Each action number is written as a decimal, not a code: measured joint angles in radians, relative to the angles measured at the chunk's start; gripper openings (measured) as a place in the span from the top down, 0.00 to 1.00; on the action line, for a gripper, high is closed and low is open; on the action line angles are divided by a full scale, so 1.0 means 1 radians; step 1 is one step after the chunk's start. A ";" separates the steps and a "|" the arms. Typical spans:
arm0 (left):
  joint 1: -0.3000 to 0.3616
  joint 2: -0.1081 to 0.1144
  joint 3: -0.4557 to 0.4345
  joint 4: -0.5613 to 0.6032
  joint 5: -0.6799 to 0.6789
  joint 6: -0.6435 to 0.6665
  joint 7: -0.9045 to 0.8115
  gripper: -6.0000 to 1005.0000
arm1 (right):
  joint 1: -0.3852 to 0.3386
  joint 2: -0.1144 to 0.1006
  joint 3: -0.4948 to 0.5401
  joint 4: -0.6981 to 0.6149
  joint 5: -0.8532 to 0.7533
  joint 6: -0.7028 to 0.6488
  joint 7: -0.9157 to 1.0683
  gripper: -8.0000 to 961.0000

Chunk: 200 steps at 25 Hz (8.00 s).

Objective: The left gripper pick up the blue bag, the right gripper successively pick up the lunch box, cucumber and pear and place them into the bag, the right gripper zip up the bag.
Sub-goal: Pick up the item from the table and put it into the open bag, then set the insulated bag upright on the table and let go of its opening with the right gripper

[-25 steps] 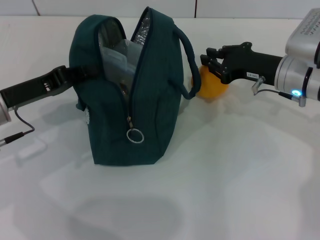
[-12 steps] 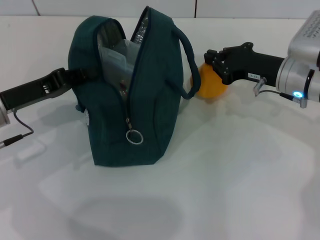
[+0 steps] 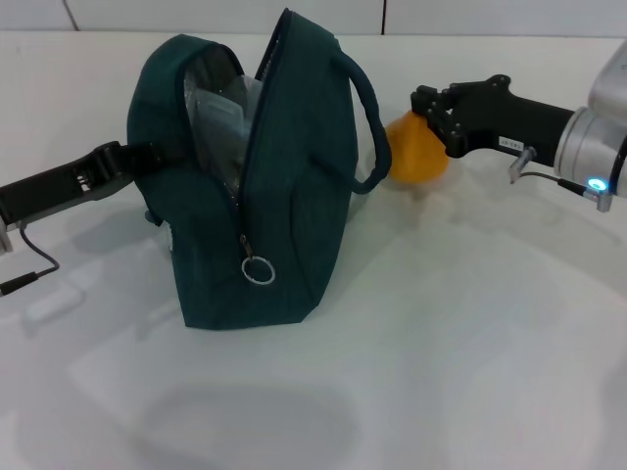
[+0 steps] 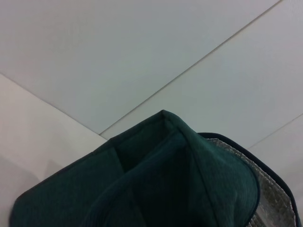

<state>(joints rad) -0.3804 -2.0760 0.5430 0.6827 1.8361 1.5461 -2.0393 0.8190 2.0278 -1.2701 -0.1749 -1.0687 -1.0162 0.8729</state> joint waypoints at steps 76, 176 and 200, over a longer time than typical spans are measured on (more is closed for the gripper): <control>-0.005 -0.007 0.004 0.000 -0.051 0.109 0.001 0.95 | 0.008 0.000 -0.446 -0.481 0.244 -0.098 0.183 0.96; -0.012 -0.006 0.004 0.000 -0.071 0.107 0.001 0.95 | -0.273 -0.002 -0.421 -0.441 0.148 -0.057 -0.032 0.92; -0.122 -0.012 0.091 -0.161 -0.074 0.128 0.056 0.95 | -0.531 -0.024 -0.120 -0.551 0.171 -0.420 -0.121 0.92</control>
<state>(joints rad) -0.5023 -2.0883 0.6340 0.5213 1.7620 1.6738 -1.9835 0.2877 2.0039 -1.3900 -0.7264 -0.8978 -1.4358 0.7518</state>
